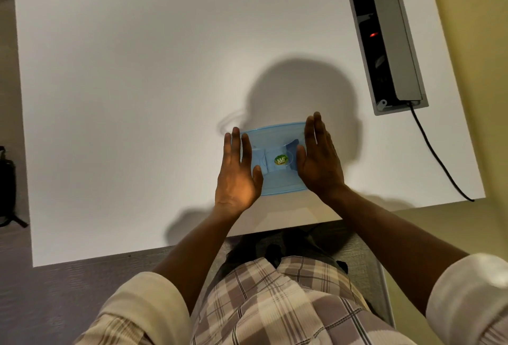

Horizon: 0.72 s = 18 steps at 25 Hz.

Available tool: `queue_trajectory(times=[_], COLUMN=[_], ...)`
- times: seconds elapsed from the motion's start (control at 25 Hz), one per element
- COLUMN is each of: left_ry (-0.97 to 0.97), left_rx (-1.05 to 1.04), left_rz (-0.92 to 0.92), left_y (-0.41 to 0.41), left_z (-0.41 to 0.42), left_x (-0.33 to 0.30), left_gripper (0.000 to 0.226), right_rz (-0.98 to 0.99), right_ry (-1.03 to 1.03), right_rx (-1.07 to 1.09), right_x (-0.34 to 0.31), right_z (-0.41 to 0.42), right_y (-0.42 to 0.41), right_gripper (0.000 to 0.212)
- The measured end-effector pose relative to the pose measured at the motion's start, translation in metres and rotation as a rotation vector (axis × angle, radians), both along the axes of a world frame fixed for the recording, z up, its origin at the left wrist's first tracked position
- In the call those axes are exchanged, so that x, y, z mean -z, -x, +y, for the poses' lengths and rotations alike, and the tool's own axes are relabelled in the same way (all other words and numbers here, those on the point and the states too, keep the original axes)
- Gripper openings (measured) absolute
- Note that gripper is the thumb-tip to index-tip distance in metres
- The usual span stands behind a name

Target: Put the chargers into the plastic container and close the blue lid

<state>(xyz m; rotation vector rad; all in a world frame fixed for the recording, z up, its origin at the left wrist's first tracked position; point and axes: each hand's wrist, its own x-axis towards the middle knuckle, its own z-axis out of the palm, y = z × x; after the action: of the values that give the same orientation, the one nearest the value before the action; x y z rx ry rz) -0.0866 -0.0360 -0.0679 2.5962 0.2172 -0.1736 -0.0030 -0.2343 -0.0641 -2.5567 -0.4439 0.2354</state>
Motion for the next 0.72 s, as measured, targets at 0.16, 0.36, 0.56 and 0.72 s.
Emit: queue_trajectory(times=[0.16,0.36,0.56,0.72], left_ry=[-0.048,-0.225,-0.181,-0.203], left_rx=[0.01,0.035,0.043,0.065], left_rz=[0.006,0.061,0.069,0.076], left_y=[-0.005,-0.005,-0.01,-0.013], left_z=[0.002,0.0,-0.019,-0.022], left_x=[0.0,-0.007,-0.015,-0.026], left_gripper=[0.074,0.072,0.077,0.07], right_rz=[0.013,-0.014,-0.029,-0.057], right_ry=[0.048,0.149,0.163,0.21], right_rx=[-0.014,-0.039,-0.148,-0.181], right_x=[-0.001,-0.01,-0.012,-0.025], right_z=[0.006,0.006,0.013,0.014], right_y=[-0.005,-0.004,0.015,0.014], right_gripper=[0.072,0.078,0.082,0.081])
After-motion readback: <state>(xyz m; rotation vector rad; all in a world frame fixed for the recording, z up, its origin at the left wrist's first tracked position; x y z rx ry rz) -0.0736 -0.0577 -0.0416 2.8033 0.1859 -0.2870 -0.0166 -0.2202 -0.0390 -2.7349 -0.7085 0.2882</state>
